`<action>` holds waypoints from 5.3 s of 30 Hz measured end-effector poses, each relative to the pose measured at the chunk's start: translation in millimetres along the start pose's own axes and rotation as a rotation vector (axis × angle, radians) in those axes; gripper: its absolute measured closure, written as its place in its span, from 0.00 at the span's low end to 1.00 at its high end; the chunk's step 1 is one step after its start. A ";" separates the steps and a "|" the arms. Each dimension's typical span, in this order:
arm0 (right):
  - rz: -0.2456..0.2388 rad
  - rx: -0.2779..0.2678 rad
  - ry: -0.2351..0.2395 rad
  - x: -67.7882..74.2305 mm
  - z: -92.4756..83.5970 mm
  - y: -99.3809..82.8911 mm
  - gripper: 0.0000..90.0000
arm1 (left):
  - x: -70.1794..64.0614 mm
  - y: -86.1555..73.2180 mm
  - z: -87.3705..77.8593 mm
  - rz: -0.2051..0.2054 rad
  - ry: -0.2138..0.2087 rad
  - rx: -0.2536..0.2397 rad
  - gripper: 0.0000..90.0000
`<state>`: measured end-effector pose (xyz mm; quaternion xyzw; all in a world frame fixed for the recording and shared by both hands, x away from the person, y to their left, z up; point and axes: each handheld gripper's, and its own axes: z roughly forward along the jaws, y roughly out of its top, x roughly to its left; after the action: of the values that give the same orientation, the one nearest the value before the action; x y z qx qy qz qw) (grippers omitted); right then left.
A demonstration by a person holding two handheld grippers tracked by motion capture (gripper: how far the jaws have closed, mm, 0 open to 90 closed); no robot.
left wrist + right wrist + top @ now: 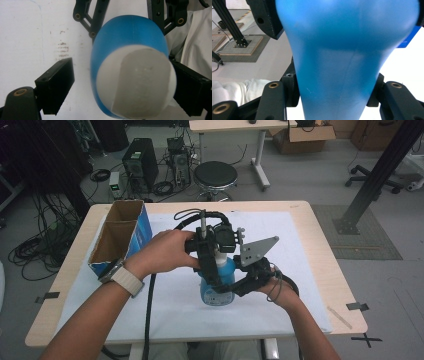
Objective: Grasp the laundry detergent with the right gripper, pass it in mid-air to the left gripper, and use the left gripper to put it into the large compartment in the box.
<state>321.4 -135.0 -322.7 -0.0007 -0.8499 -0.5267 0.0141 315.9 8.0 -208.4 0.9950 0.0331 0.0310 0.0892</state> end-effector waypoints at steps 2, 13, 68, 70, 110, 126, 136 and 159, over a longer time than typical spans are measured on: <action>-0.003 0.000 0.000 -0.1 0.2 -0.2 0.50 | -0.1 -0.1 -0.5 0.003 -0.002 -0.003 0.16; 0.000 -0.003 -0.002 0.4 -0.2 -0.4 0.50 | -0.9 0.2 -0.9 0.007 -0.004 -0.010 0.21; -0.025 0.005 0.006 3.8 -2.2 2.7 0.49 | -9.6 -2.3 -8.6 0.020 -0.002 -0.063 0.43; -0.016 0.025 -0.011 5.4 -3.7 4.9 0.37 | -8.8 -3.1 -9.9 0.002 0.001 -0.062 0.43; 0.261 0.616 -0.424 -23.3 -138.4 -3.0 0.05 | 30.7 -52.6 -92.6 -0.655 0.244 -0.097 0.42; 0.248 0.687 -0.420 -28.9 -149.7 -1.0 0.06 | 48.6 -71.7 -123.3 -0.871 0.311 -0.116 0.42; 0.247 0.707 -0.409 -31.9 -151.3 -7.3 0.06 | 56.9 -90.1 -136.3 -0.991 0.339 -0.132 0.42; 0.255 0.704 -0.405 -36.2 -159.6 -13.5 0.07 | 67.5 -149.3 -178.0 -1.242 0.435 -0.163 0.42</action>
<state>361.1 -283.4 -264.7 -0.2046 -0.9566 -0.1877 -0.0886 362.1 190.6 -56.6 0.7521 0.6154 0.1764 0.1566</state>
